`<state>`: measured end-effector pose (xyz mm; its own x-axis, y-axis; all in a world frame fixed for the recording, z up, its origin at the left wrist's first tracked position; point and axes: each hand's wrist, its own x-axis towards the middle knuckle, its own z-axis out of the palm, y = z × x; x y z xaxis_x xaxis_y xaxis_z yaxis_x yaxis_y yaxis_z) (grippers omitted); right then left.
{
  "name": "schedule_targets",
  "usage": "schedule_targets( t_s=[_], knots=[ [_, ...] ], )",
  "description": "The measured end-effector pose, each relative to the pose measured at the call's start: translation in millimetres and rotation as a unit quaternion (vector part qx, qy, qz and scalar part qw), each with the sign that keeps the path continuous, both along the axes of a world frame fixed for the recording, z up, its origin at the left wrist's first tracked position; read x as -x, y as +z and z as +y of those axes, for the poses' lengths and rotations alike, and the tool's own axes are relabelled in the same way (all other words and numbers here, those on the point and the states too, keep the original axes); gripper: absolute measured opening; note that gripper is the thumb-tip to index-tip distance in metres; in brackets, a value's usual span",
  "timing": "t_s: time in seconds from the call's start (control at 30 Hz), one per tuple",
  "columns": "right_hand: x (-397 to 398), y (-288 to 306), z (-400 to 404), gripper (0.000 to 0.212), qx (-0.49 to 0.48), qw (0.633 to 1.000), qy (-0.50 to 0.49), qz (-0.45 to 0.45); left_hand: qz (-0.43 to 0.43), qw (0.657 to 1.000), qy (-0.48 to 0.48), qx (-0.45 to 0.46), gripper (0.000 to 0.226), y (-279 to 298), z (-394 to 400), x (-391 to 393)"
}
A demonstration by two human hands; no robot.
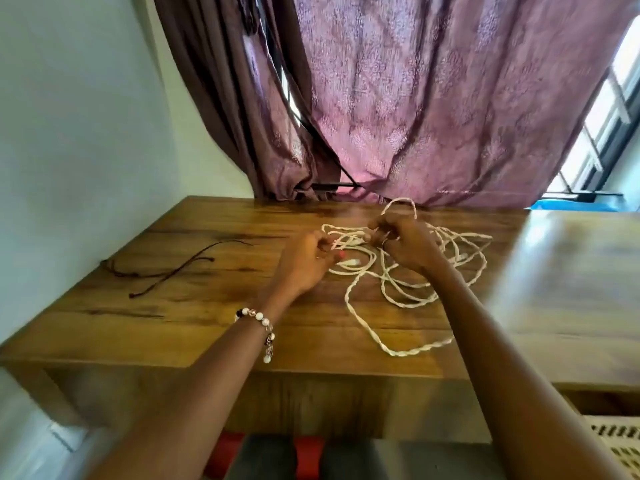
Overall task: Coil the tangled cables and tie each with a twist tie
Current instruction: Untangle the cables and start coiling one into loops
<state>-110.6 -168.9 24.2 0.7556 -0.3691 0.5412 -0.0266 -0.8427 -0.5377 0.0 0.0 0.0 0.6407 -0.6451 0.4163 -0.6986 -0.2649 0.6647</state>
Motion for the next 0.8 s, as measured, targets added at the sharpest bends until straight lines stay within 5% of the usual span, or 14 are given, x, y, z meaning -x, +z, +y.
schedule_targets(
  t_s=[0.13,0.3,0.47,0.57,0.67,0.8],
  knots=[
    [-14,-12,-7,0.05,-0.044,0.992,-0.03,0.111,0.05,0.998,0.02,-0.035,0.033,-8,-9,-13],
    [-35,-13,-19,0.059,-0.051,0.993,-0.041,0.096,0.068,0.995,-0.039,-0.067,0.016,-7,-22,-40],
    [-35,-16,-21,0.045,-0.222,0.974,0.024,0.043,0.251,0.959,-0.085,0.102,0.008,-7,-17,-57],
    [-24,-12,-23,0.043,-0.272,0.95,0.087,0.122,0.294,0.933,-0.031,0.208,0.007,-3,-16,-65],
    [-13,-7,-29,0.042,-0.233,0.954,0.113,0.152,0.322,0.904,0.033,0.28,0.011,5,-13,-73],
    [-9,-10,-45,0.021,0.001,0.993,-0.11,-0.037,0.318,0.898,0.119,0.281,0.015,-7,-11,-86]
  ],
)
